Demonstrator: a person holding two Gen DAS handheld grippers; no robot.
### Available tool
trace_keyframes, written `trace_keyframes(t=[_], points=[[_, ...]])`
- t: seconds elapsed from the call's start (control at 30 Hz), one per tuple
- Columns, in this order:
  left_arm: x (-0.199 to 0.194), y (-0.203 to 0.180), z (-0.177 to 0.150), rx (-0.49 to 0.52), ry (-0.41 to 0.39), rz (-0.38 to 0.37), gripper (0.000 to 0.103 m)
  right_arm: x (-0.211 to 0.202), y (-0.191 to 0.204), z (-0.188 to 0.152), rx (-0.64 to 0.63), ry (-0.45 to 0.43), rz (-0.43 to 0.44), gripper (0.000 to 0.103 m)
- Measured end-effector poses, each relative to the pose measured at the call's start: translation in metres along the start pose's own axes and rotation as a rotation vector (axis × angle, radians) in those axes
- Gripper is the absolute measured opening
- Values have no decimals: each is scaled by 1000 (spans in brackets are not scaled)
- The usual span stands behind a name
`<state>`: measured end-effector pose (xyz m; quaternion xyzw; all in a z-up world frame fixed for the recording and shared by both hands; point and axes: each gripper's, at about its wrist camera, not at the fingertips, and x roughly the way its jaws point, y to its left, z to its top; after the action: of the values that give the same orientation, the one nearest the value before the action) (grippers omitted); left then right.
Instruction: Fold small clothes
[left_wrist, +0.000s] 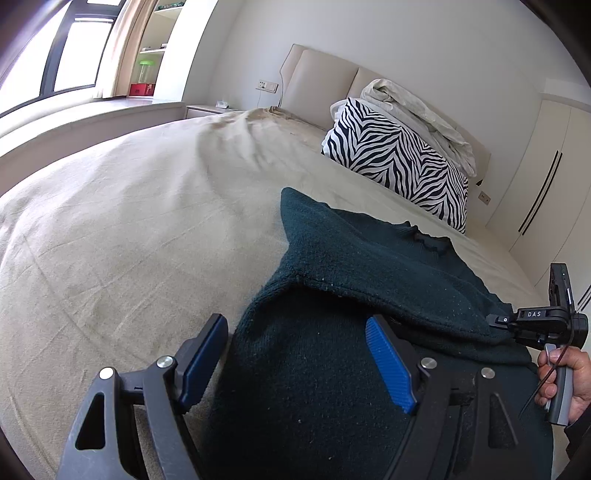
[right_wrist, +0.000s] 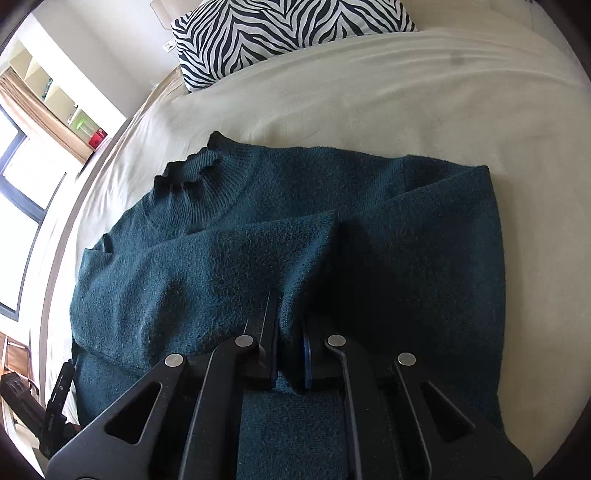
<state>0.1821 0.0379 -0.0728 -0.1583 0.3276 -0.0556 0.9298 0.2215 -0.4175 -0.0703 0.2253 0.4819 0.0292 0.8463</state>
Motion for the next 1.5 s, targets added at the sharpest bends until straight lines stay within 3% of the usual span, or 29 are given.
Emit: trace_keyframes(t=[0.1,0.2,0.27,0.3,0.37,0.43,0.47,0.5,0.6,0.7,0.83,1.1,1.23,1.33,1.43,1.5], points=[[-1,-1,1,2,-2,-4,79,-6,-5,-4,31,-14,36,10],[-9,-1,9,-6,-22,-23,73,-20,-1,-11,25,-30,24,28],[-17,-5,17,-12,-51,-48,73,-41,0,-24,57,-103,43,69],[-16,-10,22,-4,-44,-66,73,-55,-3,-34,84,-150,75,73],[-1,-25,29,38,15,-101,71,-68,-6,-54,127,-176,200,74],[20,-35,27,69,92,-97,56,-66,-7,-74,165,-125,318,74],[30,-34,25,47,132,-76,43,-64,-5,-84,168,-101,343,74],[35,-28,21,2,160,-75,37,-62,-3,-94,158,-81,350,74],[29,-15,12,-78,156,-84,36,-61,6,-115,79,-96,348,73],[26,-20,11,-40,156,-74,37,-60,4,-119,88,-117,375,73],[50,-15,26,-36,162,-43,36,-59,5,-121,85,-124,370,73],[47,21,27,-174,118,22,6,-60,2,-123,70,-147,381,72],[46,23,27,-177,110,47,6,-60,0,-124,60,-154,383,72],[39,16,25,-149,148,48,7,-58,-2,-123,55,-158,391,73],[18,-2,19,-101,180,29,25,-60,-4,-123,57,-165,404,73],[-1,-14,26,-80,138,-16,30,-60,-5,-124,58,-169,411,73]])
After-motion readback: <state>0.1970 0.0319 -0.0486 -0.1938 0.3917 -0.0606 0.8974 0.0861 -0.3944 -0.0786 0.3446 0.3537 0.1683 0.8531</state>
